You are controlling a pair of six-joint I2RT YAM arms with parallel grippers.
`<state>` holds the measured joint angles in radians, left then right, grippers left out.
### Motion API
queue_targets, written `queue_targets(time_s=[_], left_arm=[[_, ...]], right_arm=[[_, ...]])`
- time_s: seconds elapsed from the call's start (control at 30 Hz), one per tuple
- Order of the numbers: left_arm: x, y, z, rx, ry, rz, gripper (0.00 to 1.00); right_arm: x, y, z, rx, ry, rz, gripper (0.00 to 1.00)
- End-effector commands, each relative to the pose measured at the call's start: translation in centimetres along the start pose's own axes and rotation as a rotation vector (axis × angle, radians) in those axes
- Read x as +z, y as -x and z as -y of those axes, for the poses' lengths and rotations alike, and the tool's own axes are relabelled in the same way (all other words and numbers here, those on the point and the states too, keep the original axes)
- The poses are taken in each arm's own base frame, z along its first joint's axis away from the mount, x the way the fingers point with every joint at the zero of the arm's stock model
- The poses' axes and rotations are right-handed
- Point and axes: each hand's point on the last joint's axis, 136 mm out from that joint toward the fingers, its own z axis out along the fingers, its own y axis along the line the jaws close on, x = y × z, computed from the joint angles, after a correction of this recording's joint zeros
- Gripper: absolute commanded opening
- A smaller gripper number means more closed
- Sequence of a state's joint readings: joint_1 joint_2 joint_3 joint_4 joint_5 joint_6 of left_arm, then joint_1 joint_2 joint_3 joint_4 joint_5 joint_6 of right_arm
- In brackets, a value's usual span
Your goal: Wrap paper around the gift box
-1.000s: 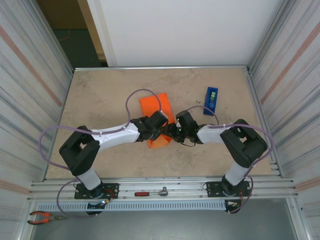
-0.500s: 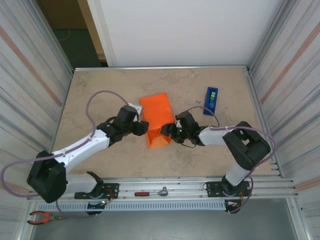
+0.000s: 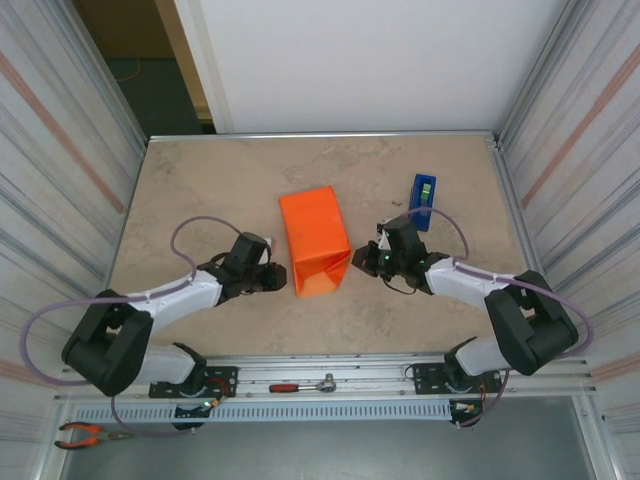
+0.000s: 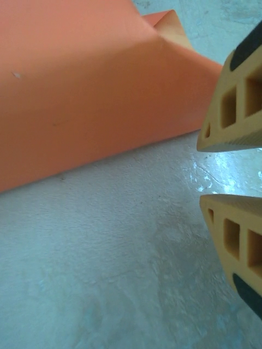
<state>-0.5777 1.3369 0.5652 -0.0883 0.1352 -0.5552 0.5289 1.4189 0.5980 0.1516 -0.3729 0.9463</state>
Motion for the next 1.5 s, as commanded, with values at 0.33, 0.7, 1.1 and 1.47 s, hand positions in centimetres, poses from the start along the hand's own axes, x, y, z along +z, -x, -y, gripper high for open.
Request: queue_targets(time_s=[0.33,0.7,1.1,1.47], left_arm=[[2.6,-0.8,1.7,-0.038,-0.055,-0.031,0.25],[3.4,-1.6,3.5,0.006,-0.094,-0.033,0.25],[3.3,0.6,7.4,0.034,-0.226,0.05,0.26],[4.9,1.9,9.5,0.084,-0.279,0.107,0.26]], right_arm=[[5.5,-2.3,0.5,-0.035,-0.038,-0.118,0.0],[5.7,-3.9,3.2,-0.012,-0.105,-0.133,0.0],[6.2,-4.9,4.2,-0.004,-0.141,-0.161,0.0],[6.7,-5.6,4.4,-0.005,-0.16,-0.175,0.0]])
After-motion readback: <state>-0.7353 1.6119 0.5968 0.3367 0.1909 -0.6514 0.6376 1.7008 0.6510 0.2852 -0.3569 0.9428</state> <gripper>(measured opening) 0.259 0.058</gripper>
